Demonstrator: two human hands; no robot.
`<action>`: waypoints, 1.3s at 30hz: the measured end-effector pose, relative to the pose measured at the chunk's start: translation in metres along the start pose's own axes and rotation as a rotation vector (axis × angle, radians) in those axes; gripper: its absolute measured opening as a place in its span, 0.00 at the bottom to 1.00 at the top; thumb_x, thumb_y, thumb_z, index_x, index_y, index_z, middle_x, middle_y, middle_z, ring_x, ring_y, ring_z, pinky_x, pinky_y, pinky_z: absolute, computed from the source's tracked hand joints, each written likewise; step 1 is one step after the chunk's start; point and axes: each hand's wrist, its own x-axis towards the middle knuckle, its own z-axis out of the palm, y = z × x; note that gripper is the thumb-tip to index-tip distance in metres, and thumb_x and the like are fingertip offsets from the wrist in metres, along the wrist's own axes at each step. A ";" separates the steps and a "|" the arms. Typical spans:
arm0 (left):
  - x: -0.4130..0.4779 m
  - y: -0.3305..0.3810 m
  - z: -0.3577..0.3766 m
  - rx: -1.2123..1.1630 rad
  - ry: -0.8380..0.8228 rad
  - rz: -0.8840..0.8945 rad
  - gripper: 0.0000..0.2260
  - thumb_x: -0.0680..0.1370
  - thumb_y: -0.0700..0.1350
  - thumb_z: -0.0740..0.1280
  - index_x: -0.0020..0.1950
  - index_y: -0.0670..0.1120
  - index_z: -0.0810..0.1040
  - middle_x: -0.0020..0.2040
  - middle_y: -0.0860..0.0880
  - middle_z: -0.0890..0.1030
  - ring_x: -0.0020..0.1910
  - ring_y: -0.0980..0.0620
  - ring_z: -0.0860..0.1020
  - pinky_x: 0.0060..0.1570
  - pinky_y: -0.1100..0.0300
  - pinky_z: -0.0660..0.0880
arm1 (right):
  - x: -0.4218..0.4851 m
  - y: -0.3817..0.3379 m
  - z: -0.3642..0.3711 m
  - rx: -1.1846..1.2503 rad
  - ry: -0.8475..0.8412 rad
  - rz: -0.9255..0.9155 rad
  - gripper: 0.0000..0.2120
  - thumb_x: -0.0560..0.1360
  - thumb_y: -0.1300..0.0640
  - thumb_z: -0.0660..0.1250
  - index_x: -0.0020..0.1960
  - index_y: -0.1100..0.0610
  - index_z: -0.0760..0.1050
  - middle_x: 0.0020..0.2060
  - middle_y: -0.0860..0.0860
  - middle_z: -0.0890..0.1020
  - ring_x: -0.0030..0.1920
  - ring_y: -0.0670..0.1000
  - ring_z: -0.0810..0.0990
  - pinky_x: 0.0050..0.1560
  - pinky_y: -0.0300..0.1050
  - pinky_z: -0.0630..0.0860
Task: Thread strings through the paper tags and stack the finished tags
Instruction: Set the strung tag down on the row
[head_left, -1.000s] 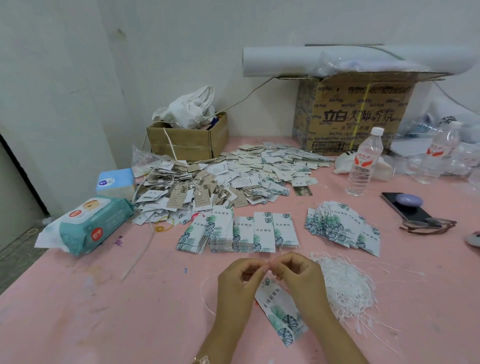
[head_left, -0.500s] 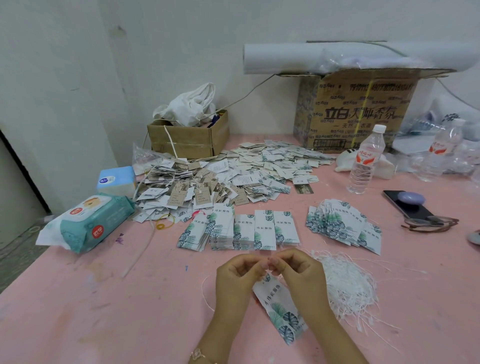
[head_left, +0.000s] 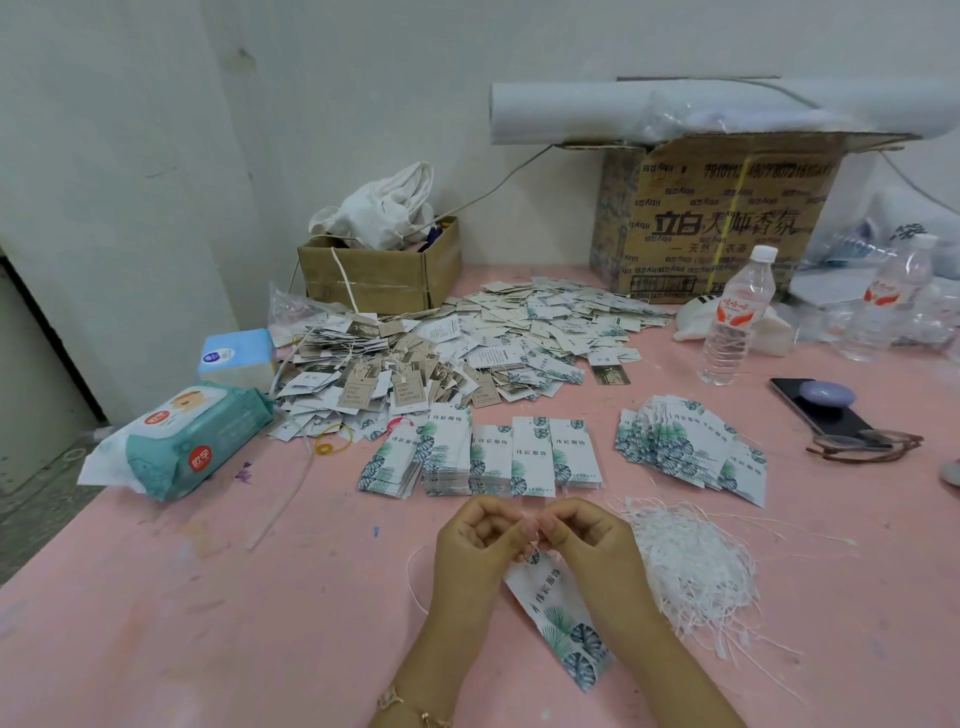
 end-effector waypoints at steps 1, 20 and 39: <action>0.000 0.000 0.000 0.001 -0.001 0.001 0.12 0.61 0.42 0.77 0.38 0.42 0.77 0.29 0.47 0.79 0.27 0.55 0.76 0.30 0.65 0.75 | 0.000 0.000 0.000 0.000 -0.007 0.003 0.05 0.66 0.54 0.72 0.38 0.56 0.82 0.35 0.56 0.83 0.36 0.50 0.80 0.40 0.42 0.77; -0.003 0.001 0.002 0.092 -0.019 -0.030 0.08 0.65 0.46 0.74 0.37 0.43 0.81 0.31 0.46 0.82 0.28 0.55 0.76 0.31 0.66 0.74 | 0.002 0.001 -0.004 -0.051 -0.022 -0.019 0.07 0.67 0.51 0.72 0.38 0.56 0.81 0.35 0.55 0.82 0.38 0.53 0.79 0.43 0.48 0.76; 0.011 0.016 -0.011 -0.692 0.246 -0.173 0.11 0.72 0.48 0.65 0.46 0.40 0.77 0.39 0.46 0.82 0.38 0.54 0.82 0.36 0.63 0.80 | -0.001 0.011 -0.009 -0.499 -0.234 0.035 0.21 0.76 0.52 0.69 0.62 0.31 0.71 0.52 0.44 0.79 0.50 0.40 0.78 0.50 0.34 0.76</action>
